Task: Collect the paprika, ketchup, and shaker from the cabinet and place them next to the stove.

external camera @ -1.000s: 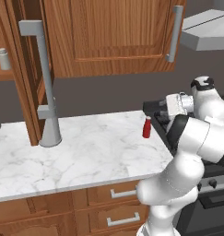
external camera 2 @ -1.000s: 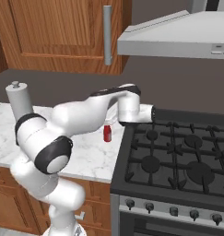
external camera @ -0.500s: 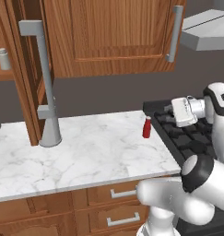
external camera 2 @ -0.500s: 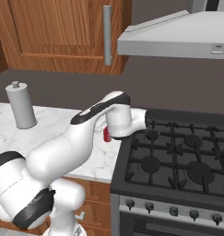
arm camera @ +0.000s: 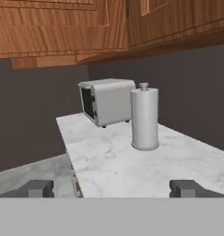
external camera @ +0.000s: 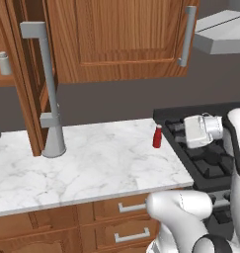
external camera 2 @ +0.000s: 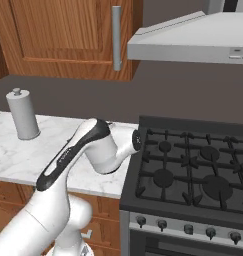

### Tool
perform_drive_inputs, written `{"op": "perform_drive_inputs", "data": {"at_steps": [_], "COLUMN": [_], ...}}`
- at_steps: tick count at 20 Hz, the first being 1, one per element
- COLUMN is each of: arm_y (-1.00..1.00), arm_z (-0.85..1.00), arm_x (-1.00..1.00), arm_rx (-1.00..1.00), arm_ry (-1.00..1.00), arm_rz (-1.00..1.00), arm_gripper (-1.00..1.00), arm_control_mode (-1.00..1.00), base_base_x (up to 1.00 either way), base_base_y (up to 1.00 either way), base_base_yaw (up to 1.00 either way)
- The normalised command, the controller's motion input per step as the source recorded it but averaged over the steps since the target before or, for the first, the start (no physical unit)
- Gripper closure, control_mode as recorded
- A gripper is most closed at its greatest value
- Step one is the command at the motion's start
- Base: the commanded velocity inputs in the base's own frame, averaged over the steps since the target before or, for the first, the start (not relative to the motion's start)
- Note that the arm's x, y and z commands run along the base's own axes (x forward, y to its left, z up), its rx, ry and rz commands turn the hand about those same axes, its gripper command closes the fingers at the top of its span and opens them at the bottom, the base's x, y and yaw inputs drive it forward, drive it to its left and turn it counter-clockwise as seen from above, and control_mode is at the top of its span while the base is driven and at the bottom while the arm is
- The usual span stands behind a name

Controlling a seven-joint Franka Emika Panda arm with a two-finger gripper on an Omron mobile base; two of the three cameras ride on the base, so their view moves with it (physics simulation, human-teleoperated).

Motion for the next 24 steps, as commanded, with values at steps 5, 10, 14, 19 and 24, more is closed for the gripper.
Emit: {"op": "perform_drive_inputs", "data": {"at_steps": [5,10,14,19,24], "arm_y": [0.67,0.26,0.02,0.1,0.0], "arm_z": [0.01,-0.04,-0.13,-0.16,0.0], "arm_x": [-0.69,-0.78,-0.85,-0.73,0.0], "arm_rx": [-0.01,0.0,0.0,0.0,0.0], "arm_ry": [0.12,0.03,0.0,0.0,0.0], "arm_rz": [-0.16,-0.14,-0.14,-0.1,0.0], "arm_gripper": [-1.0,-1.0,-1.0,-1.0,-1.0], "arm_control_mode": [-1.0,-1.0,-1.0,1.0,1.0], "base_base_x": [0.0,0.0,0.0,-0.2,-1.0], "base_base_y": [0.0,0.0,0.0,0.05,0.4], "base_base_yaw": [0.0,0.0,0.0,-0.01,0.04]}}
